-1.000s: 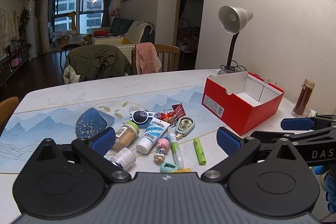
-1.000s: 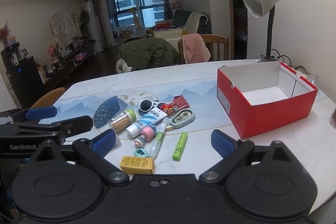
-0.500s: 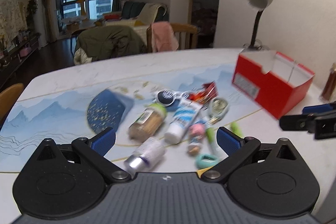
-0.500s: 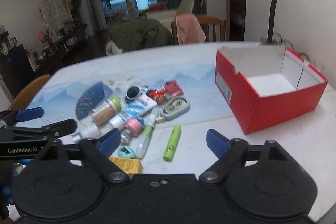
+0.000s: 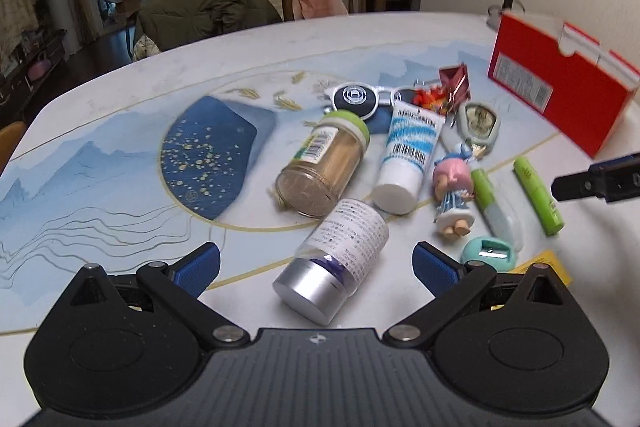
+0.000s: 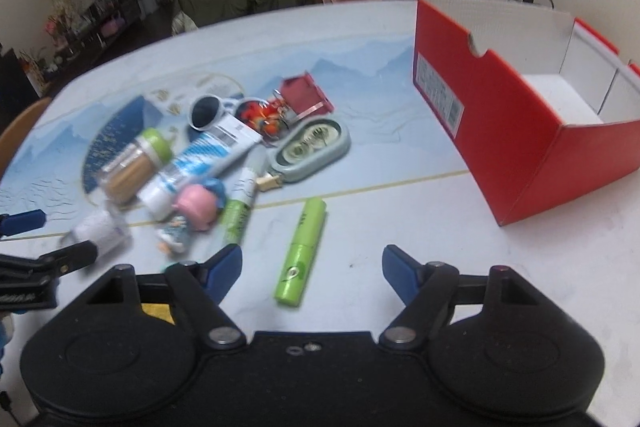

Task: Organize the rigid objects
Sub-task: 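Grasp the clear blue-capped bottle with left tool while right tool grasps green lighter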

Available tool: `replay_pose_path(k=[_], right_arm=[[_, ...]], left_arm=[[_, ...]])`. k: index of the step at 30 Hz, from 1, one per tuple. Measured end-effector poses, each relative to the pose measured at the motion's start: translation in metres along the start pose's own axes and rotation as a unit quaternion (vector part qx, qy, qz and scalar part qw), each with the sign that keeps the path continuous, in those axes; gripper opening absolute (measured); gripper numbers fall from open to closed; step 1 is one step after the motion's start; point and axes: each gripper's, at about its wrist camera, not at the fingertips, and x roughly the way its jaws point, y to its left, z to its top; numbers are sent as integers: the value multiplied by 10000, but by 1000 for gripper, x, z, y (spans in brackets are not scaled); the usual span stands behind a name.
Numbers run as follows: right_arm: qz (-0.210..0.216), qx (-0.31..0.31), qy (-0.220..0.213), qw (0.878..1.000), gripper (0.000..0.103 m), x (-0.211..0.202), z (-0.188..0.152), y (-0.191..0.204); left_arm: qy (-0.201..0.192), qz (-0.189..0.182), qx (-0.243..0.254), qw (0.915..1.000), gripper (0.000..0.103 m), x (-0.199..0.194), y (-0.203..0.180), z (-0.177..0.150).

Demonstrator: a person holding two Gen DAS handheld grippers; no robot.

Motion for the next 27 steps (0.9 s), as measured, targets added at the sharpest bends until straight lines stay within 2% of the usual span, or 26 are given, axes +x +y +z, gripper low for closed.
replay_pose_path(k=[5, 9, 11, 13, 15, 17, 19, 21, 27], right_arm=[[-7, -8, 148, 9999, 63, 21, 4, -3], [52, -144, 244, 9996, 50, 30, 6, 3], [16, -237, 223, 9995, 47, 33, 7, 6], [5, -315, 210, 9993, 43, 35, 9, 8], [10, -366, 195, 9991, 31, 36, 10, 9], [64, -416, 196, 9989, 24, 36, 11, 10], [125, -434, 192, 9988, 19, 35, 11, 10], [190, -450, 195, 9986, 16, 35, 10, 8], [342, -365, 193, 9986, 15, 24, 10, -3]], left_arm=[[103, 36, 43, 9999, 101, 13, -7, 1], [197, 54, 49, 9998, 83, 20, -10, 2], [203, 70, 22, 9998, 77, 20, -11, 2], [211, 87, 1, 9997, 66, 21, -14, 3], [212, 132, -37, 9997, 57, 21, -15, 3], [237, 128, -111, 9996, 52, 20, -17, 2], [250, 152, -91, 9995, 42, 19, -20, 2], [260, 206, -95, 9994, 42, 18, -23, 1], [234, 328, -252, 9989, 41, 7, -35, 5]])
